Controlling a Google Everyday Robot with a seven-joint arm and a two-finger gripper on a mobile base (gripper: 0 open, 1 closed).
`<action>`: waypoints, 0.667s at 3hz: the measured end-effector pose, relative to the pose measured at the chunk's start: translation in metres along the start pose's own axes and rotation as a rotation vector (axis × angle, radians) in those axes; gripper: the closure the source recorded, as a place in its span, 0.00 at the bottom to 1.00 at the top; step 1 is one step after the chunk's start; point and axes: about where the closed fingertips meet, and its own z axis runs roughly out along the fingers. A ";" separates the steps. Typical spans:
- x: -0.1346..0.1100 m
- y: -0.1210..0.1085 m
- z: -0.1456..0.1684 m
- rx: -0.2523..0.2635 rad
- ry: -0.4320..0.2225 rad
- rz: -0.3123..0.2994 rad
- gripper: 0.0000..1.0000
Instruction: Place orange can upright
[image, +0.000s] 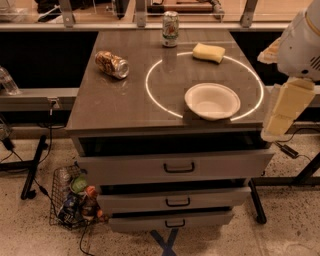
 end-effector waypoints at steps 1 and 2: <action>-0.036 -0.039 0.027 0.022 -0.030 -0.015 0.00; -0.108 -0.095 0.066 0.077 -0.076 -0.011 0.00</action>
Offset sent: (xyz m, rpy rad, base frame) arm 0.1793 0.1325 -0.0229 0.0604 -0.1272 0.0069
